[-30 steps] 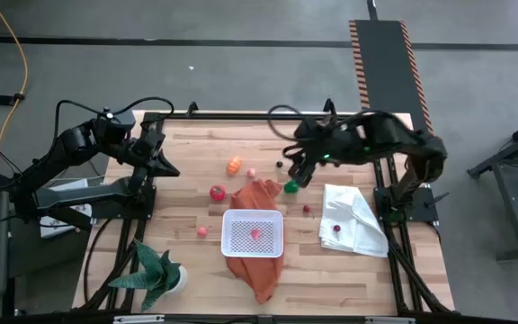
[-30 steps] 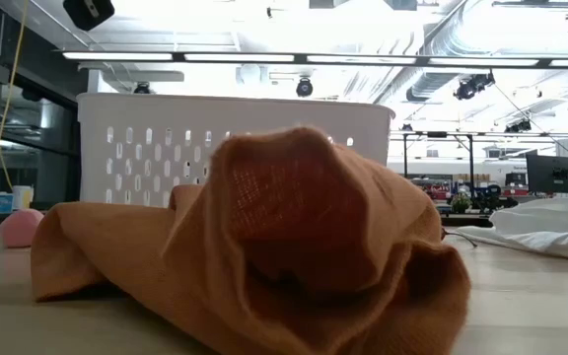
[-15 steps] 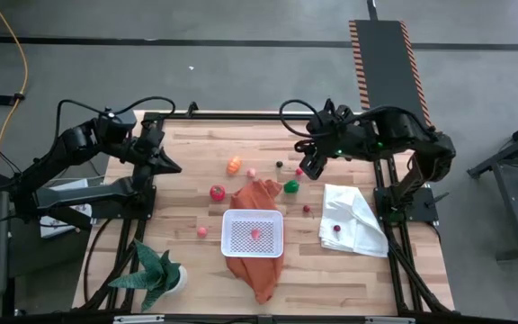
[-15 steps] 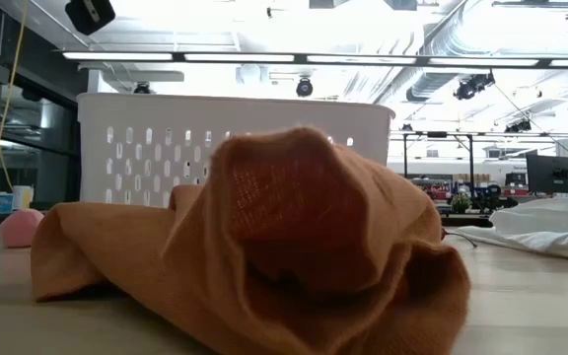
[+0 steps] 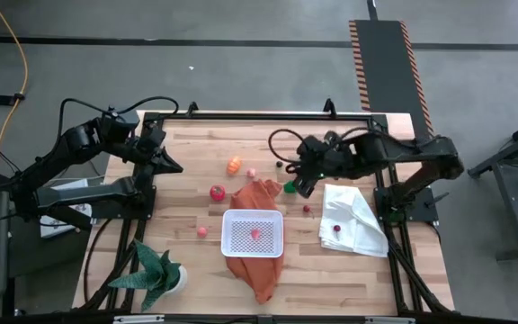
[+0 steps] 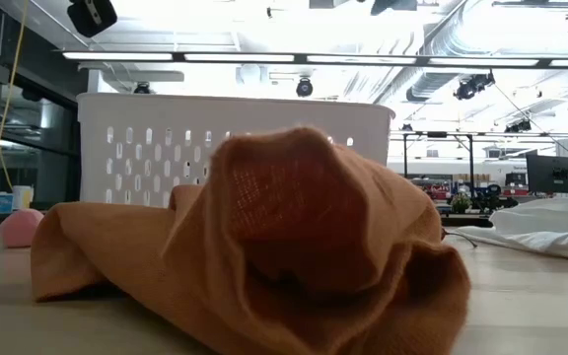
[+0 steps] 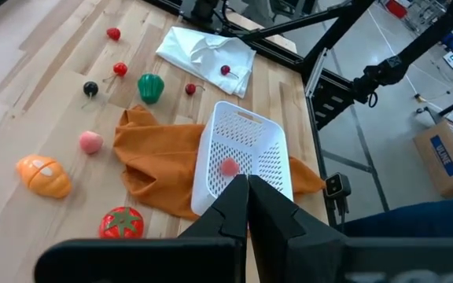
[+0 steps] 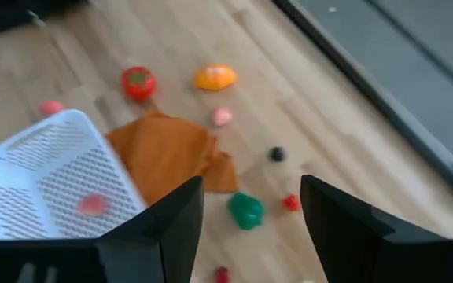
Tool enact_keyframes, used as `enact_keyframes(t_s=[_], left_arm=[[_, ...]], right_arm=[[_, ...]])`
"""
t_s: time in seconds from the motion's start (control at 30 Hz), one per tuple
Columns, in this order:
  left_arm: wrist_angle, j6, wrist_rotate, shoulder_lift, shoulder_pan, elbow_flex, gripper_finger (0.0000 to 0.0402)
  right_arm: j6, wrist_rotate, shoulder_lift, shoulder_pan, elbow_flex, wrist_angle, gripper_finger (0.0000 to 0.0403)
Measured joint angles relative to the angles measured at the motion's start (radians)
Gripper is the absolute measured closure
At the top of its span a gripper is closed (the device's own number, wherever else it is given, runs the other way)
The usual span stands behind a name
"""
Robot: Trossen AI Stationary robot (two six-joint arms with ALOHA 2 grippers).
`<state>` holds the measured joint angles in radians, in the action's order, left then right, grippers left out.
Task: Pick and placing Produce into tupperware
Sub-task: Put the red raspberry into the white basket
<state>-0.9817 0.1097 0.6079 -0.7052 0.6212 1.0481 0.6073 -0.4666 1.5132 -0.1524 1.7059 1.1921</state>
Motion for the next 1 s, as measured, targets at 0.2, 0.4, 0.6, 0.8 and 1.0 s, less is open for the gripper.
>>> enact_keyframes(t_s=[0.2,0.4,0.6,0.8,1.0], left_arm=[[0.0,0.004,-0.014,0.0,0.0,0.0,0.0401],[0.0,0.026,-0.058,0.0,0.0,0.0,0.0401],[0.002,0.036,-0.084,-0.006,0.0,0.0,0.0401],[0.023,0.055,-0.097,-0.025,0.0,0.0,0.0401],[0.052,0.071,-0.097,-0.063,0.0,0.0,0.0401]], right_arm=[[0.099,0.058,-0.154,0.0,-0.336,-0.302,0.0199],[0.215,0.06,-0.285,0.0,-0.548,-0.404,0.0199],[0.305,0.058,-0.395,0.005,-0.719,-0.471,0.0199],[0.441,0.056,-0.507,0.038,-0.906,-0.527,0.0199],[0.581,0.08,-0.597,0.06,-1.051,-0.556,0.0199]])
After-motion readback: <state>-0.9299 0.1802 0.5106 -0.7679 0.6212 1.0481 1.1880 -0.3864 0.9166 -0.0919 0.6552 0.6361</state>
